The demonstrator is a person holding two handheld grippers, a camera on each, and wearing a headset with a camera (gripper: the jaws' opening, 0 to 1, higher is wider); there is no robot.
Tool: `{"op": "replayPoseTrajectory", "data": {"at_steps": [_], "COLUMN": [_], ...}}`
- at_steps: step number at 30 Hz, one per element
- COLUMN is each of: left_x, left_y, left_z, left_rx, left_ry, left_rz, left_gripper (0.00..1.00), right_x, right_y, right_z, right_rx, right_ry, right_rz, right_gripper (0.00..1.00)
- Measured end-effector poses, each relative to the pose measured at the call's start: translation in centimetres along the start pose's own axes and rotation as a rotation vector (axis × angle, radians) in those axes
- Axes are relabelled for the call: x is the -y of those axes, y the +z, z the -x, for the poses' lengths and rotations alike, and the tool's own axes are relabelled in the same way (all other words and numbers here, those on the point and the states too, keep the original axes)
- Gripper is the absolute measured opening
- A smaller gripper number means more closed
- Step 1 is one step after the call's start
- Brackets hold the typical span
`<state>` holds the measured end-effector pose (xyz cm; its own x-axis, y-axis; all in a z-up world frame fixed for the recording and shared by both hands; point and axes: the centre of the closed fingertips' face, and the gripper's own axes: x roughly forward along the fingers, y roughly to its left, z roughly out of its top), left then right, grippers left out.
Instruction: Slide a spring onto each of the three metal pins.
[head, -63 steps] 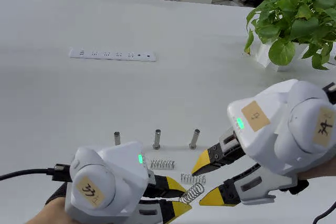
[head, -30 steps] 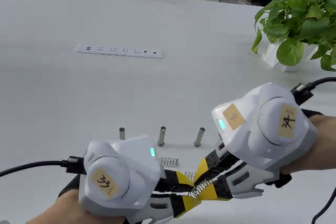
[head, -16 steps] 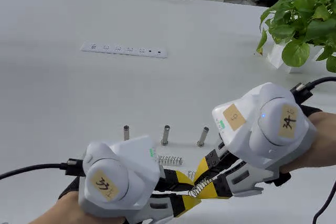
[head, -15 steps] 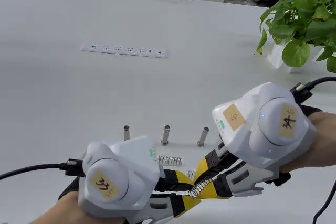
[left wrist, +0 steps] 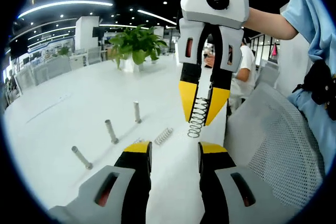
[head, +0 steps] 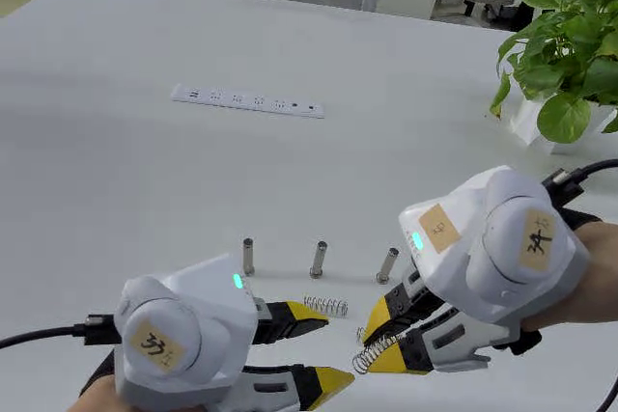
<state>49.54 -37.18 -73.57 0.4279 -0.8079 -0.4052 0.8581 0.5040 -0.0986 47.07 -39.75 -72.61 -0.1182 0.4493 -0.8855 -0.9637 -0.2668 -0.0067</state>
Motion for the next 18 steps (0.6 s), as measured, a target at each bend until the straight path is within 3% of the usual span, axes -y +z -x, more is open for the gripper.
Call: {"op": "replayPoseTrajectory", "data": {"at_steps": [2,7,18], "left_x": [-0.6,-1.8,-4.4], "left_y": [0.0,-0.3,-0.9], "left_z": [0.7,2.1,4.3], "left_rx": [0.017,0.014,0.029], "left_ry": [0.038,0.101,0.247], "left_rz": [0.022,0.056,0.105], "left_gripper": [0.38,0.52,0.73], "right_x": [0.1,0.4,1.1], "right_y": [0.0,-0.2,-0.6], "right_z": [0.1,0.1,0.0], "right_rx": [-0.002,-0.015,-0.023], "right_ry": [0.003,0.007,0.007], "right_rz": [0.0,0.009,0.013], "right_gripper": [0.07,0.07,0.07]}}
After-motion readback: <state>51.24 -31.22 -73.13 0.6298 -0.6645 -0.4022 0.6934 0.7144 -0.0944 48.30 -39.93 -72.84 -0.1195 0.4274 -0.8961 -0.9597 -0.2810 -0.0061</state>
